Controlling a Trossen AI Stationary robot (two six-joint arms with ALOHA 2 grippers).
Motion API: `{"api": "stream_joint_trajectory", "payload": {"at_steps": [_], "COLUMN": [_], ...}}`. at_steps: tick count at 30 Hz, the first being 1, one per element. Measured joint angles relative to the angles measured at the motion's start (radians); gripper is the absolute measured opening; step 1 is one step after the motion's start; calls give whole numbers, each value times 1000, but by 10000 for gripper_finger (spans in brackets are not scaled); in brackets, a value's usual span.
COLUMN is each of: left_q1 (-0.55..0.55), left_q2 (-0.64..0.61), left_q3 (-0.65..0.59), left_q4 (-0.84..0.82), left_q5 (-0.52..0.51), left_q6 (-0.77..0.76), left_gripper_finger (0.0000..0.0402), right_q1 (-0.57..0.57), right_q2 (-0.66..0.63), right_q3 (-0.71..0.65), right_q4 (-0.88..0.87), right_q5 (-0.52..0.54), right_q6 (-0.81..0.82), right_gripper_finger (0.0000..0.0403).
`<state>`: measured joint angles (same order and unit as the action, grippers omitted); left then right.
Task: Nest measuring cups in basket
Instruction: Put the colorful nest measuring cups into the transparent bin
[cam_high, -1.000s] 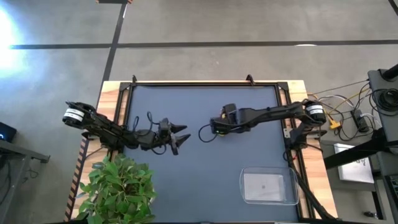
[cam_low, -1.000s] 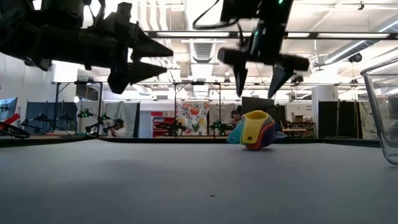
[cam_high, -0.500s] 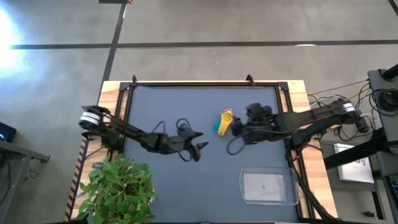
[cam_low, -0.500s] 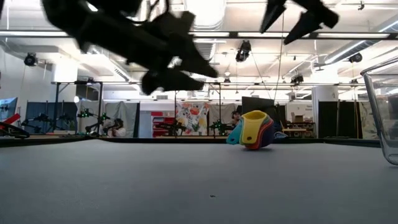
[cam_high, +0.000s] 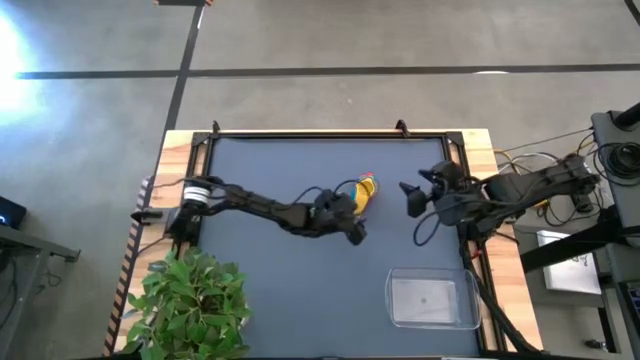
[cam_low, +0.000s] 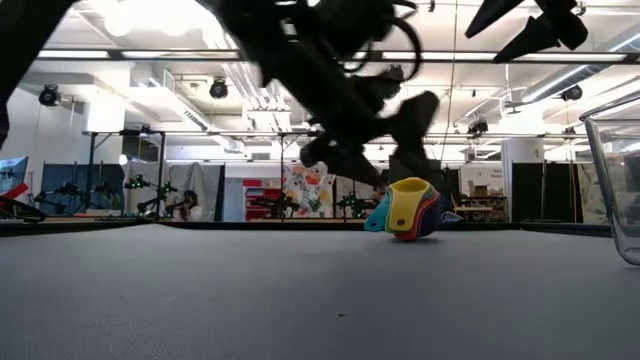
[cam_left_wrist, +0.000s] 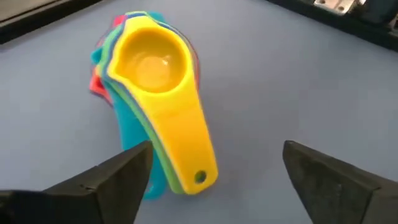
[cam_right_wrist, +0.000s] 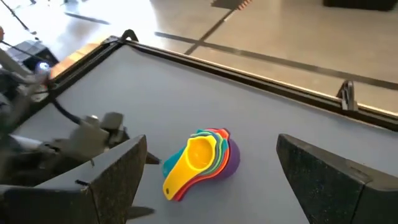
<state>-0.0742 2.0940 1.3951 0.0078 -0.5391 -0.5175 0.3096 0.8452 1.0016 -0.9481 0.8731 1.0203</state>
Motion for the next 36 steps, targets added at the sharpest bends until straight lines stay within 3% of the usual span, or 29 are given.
{"api": "stream_joint_trajectory", "payload": {"at_steps": [9, 17, 25, 36], "left_q1": [46, 80, 82, 88], "left_q2": [173, 289, 285, 287], "left_q3": [287, 447, 467, 477], "left_q4": [-293, -371, -413, -389], "left_q5": [-89, -38, -70, 8], "left_q6": [-66, -109, -140, -74], "left_gripper_finger": [380, 380, 379, 379], "right_q1": [0, 0, 0, 0], "right_q2": [-101, -127, -141, -144], "right_q3": [13, 24, 24, 23], "right_q4": [20, 22, 12, 13], "right_q5": [-14, -43, -88, -87], "right_q6": [-155, -240, -274, -282], "right_gripper_finger": [347, 347, 347, 347]}}
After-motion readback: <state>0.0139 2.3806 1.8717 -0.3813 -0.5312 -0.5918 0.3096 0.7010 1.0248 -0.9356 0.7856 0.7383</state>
